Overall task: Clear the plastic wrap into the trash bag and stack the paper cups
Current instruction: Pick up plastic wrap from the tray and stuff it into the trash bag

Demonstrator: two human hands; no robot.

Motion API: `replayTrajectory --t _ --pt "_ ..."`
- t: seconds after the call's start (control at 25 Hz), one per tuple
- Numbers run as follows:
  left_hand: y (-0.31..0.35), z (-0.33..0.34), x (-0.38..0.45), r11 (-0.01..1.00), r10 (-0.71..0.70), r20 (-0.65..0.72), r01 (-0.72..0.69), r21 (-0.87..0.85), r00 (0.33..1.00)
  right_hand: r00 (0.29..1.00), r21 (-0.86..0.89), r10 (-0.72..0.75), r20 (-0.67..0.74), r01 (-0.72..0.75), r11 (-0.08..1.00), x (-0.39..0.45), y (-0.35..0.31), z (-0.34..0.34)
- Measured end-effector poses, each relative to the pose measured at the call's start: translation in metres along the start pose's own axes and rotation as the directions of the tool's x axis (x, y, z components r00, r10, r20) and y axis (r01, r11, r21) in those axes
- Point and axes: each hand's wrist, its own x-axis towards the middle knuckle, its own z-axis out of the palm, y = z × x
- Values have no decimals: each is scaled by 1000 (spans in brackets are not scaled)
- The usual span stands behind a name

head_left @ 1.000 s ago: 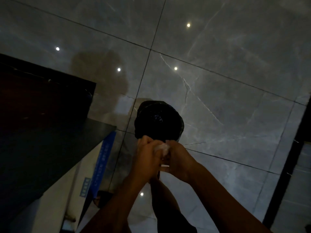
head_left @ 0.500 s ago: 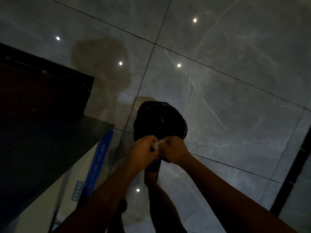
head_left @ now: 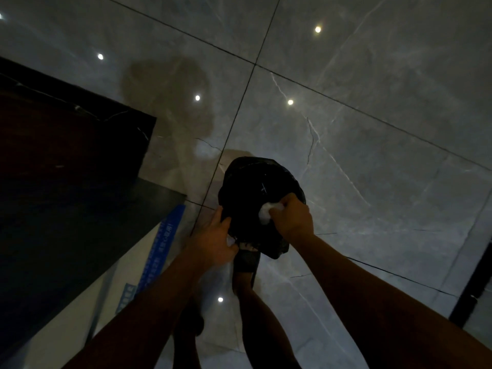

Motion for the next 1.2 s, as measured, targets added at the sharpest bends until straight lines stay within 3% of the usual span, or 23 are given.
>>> replayTrajectory --t 0.4,0.6,0.8,0.88,1.04,1.2 --pt "17 1 -1 997 -38 53 34 69 998 998 2 -44 -54 44 999 2 -1 -6" --pt "20 0 -27 999 -51 40 51 -12 998 993 -170 -61 99 77 982 -30 12 -15" --pt "23 -7 -86 991 -128 -6 128 31 992 983 -272 -93 160 135 953 -83 10 -30" --pt "21 -11 -113 990 -141 -49 139 -34 989 980 -280 -93 176 140 950 -104 11 -38" --pt "11 -10 -186 966 -218 -4 215 -145 976 957 -340 -117 265 206 918 -158 12 -58" --pt "1 -4 -255 939 -300 -17 292 -181 954 958 -359 -113 262 206 910 -209 13 -80"
